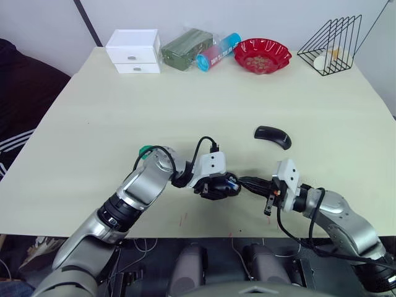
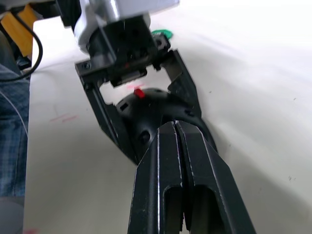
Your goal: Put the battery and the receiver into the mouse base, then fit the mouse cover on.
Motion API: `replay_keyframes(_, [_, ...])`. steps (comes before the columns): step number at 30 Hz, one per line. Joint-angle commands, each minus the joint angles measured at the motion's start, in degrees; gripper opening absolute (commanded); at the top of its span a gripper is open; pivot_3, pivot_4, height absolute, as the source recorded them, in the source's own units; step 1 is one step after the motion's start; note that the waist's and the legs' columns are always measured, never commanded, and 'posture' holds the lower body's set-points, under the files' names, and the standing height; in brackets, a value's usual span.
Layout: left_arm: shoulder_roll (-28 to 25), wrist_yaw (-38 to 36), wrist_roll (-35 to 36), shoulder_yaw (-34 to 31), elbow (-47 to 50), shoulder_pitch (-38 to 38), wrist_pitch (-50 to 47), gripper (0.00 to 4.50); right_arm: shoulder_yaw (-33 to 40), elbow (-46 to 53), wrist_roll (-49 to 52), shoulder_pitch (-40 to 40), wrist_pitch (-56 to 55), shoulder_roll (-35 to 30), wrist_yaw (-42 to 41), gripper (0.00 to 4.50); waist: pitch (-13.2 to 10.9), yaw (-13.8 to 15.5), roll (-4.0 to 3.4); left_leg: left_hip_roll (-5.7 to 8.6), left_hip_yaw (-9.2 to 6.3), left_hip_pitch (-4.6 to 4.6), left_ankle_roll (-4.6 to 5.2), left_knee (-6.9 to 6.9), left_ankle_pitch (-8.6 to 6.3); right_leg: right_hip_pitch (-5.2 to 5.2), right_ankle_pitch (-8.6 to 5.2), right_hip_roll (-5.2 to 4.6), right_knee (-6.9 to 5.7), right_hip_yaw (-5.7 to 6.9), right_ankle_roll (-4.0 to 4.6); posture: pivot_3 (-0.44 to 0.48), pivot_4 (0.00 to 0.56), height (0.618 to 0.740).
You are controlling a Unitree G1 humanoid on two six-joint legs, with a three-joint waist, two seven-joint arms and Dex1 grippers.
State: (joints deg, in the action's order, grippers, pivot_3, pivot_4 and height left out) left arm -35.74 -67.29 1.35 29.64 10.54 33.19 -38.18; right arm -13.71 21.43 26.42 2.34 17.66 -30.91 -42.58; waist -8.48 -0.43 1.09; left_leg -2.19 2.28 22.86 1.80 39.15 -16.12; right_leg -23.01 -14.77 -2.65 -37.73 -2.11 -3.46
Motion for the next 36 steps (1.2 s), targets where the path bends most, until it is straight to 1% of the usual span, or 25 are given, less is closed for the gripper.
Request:
replay_keyframes(1, [0.1,-0.7,-0.4,2.9,-2.0,-1.2,-1.4,2.96,-0.4,-0.8,-1.3,-0.2,-3.0,1.6,-1.8,0.02,0.0,0.0,0.00,0.00,0.00,-0.01,0.00,0.00,0.00,0.00,0.00,0.00,-0.01,0.00,0.00,0.000,0.150,0.740])
replay_keyframes(9, [0.3,-0.7,-0.2,2.8,-1.9,-1.2,-1.6,2.96,-1.0,-2.6,-4.5,-0.1,-4.5,3.6,-3.0,0.02,0.0,0.2,-0.01,0.00,0.01,-0.02,0.00,0.01,0.00,0.00,0.00,0.00,-0.02,-0.02,0.00,0.000,0.150,0.740])
replay_keyframes(19, [-0.1,-0.6,-0.1,2.7,-1.3,-2.0,-1.9,2.96,-1.9,-9.0,-7.9,-0.2,-5.9,6.2,-3.6,0.02,0.0,0.0,-0.02,0.00,0.07,-0.10,0.00,0.01,0.00,0.02,0.00,0.01,-0.06,-0.06,0.00,0.000,0.150,0.740])
replay_keyframes(23, [-0.3,-0.6,-0.1,2.6,-1.0,-2.3,-2.0,2.96,-2.5,-10.6,-9.6,-0.1,-6.4,6.1,-4.4,0.02,0.1,0.0,-0.03,0.00,0.11,-0.15,0.00,0.01,0.00,0.02,0.00,0.01,-0.10,-0.11,0.01,0.000,0.150,0.740])
replay_keyframes(29, [-0.2,-0.5,0.0,2.7,-0.7,-2.5,-2.2,2.96,-5.3,-10.9,-12.6,0.6,-1.4,3.9,-4.8,0.02,0.3,-0.1,-0.06,0.00,0.13,-0.22,0.00,0.01,0.00,0.05,0.00,0.02,-0.13,-0.14,0.01,0.000,0.150,0.740])
replay_keyframes(36, [-0.3,-0.3,-0.1,2.7,-0.2,-3.2,-2.4,2.96,-7.7,-9.7,-13.6,2.5,8.6,0.6,-4.3,0.02,0.8,-0.2,-0.03,-0.02,0.13,-0.48,0.00,-0.04,0.00,0.32,-0.03,0.04,-0.09,-0.15,0.05,0.000,0.150,0.740])
